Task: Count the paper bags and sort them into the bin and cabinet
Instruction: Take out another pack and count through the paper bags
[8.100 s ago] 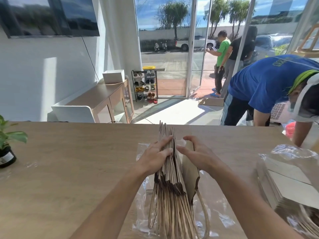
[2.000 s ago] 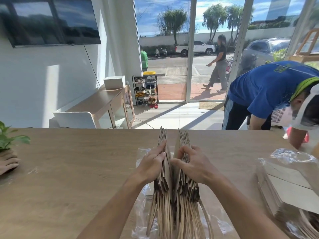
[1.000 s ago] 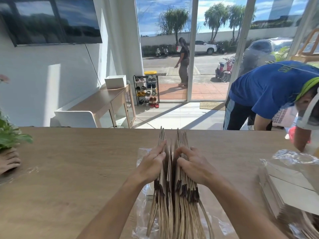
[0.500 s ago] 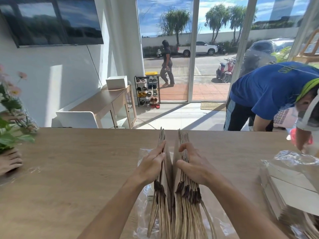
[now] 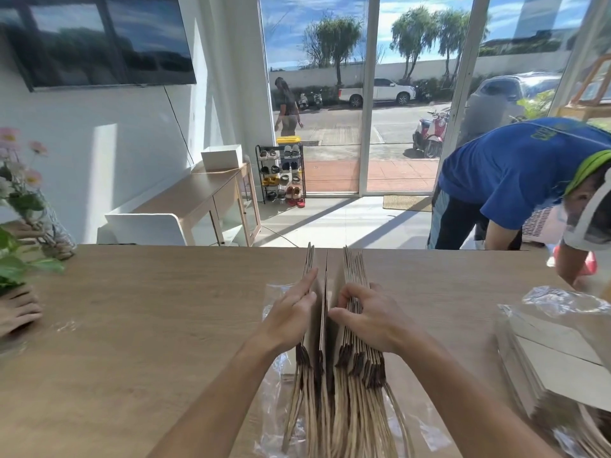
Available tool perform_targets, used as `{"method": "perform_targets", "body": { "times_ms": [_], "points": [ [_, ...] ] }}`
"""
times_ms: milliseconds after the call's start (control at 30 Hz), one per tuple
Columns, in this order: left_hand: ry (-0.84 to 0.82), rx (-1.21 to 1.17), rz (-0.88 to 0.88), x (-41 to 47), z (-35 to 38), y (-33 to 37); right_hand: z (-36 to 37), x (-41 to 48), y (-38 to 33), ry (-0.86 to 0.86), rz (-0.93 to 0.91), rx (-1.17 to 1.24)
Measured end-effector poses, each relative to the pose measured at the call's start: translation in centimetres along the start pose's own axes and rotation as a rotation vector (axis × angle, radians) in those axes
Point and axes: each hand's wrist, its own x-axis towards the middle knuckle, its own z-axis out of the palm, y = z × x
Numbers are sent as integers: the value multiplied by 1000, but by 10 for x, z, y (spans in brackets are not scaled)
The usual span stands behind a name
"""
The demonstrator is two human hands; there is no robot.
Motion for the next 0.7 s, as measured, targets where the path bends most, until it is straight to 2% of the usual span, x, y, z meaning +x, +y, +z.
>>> {"method": "perform_targets", "body": {
  "times_ms": [233,500,700],
  "points": [
    [-7,-7,-7,0,-1,-1,-2,1,-7,-6,10,-56],
    [-9,-5,-14,0,-3,-2,1,2,-4,-7,-1,-4],
    [18,2,-19,0,-3,-4,-1,1,-5,-68,35,5]
  ]
}}
